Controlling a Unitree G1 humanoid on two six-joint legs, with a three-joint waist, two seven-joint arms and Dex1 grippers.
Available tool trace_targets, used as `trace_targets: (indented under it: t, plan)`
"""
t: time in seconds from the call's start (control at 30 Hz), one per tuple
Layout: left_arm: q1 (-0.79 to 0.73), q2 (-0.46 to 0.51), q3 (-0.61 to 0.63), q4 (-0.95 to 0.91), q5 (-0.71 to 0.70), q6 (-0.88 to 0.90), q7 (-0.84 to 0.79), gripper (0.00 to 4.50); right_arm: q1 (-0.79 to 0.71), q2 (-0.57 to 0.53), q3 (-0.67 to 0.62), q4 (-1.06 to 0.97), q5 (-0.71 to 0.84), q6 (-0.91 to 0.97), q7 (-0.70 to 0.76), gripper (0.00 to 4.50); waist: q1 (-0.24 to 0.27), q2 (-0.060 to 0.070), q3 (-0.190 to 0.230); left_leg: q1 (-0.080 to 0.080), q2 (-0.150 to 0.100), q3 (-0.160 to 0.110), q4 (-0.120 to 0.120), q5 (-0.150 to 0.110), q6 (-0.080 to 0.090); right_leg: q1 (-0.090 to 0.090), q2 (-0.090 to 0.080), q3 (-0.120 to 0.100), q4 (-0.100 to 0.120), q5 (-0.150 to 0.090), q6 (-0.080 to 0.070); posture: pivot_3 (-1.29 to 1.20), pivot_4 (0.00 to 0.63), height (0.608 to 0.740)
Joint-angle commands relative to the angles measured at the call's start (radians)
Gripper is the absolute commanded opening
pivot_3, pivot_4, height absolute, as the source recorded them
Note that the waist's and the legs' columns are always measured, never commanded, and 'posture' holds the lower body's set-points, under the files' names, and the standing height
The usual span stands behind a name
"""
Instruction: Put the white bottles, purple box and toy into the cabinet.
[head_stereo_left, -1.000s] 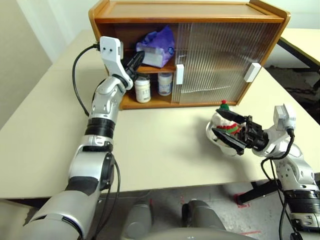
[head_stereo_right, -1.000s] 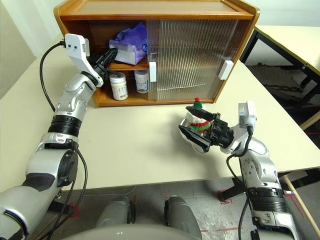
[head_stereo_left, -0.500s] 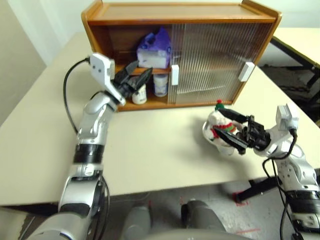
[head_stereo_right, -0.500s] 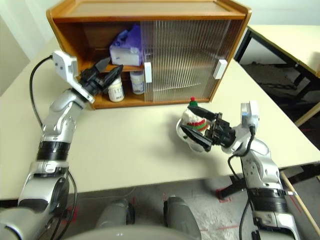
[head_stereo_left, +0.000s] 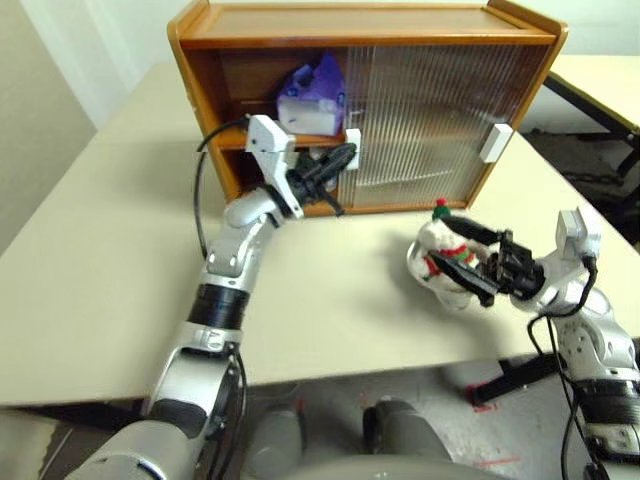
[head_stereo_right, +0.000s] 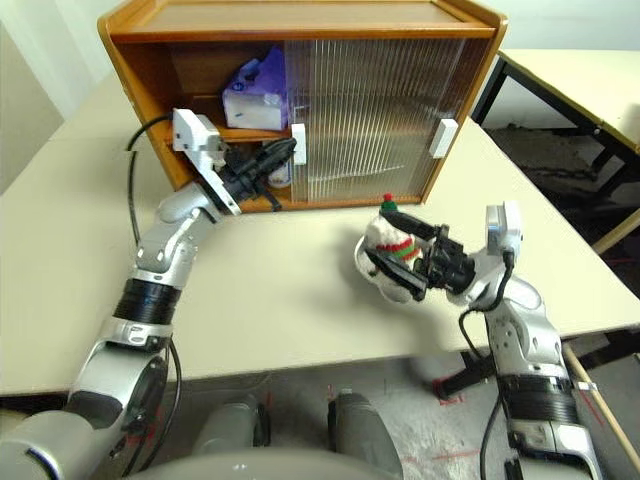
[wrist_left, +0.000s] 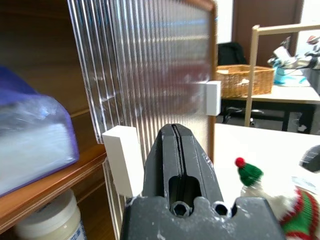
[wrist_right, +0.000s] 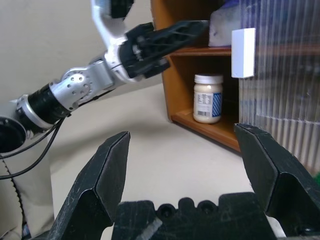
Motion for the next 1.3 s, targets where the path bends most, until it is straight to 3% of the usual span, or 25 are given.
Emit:
trace_targets:
  t: [0.03,0.33,0.5,1.3]
  plan:
    - [-0.053,-0.033,-0.029,0.111,0.048,-0.047,0.009,0.05,0.008,-0.005,-0.014,-0.004,-0.002,-0.015,-0.006,4.50,0.000,0.000,0.000,0.000,0.000,0.000,0.000,0.000,0.000,0.000,0.000,0.000,0.000,0.000,0.000,0.06,0.000,0.740]
    - [-0.189,-0.081,-0.065,0.347,0.191,-0.130,0.116,0.05,0.032,-0.011,-0.021,-0.027,0.003,-0.015,-0.015,4.50,-0.003,0.000,0.000,0.000,0.000,0.000,0.000,0.000,0.000,0.000,0.000,0.000,-0.001,0.000,0.000,0.04,0.000,0.740]
    - [-0.207,-0.085,-0.047,0.388,0.225,-0.143,0.194,0.05,0.035,-0.012,-0.020,-0.032,0.004,-0.013,-0.019,4.50,-0.008,0.000,0.000,-0.001,0.000,0.000,0.000,0.000,-0.001,0.000,0.000,0.000,-0.001,0.000,0.001,0.03,0.000,0.740]
    - [-0.037,0.030,0.004,0.129,0.215,-0.034,0.254,0.05,0.013,-0.011,-0.005,-0.007,-0.001,-0.012,-0.004,4.50,-0.028,0.000,0.000,0.001,0.000,0.000,0.000,-0.002,-0.004,0.000,0.001,0.001,0.002,0.002,0.000,0.07,0.000,0.740]
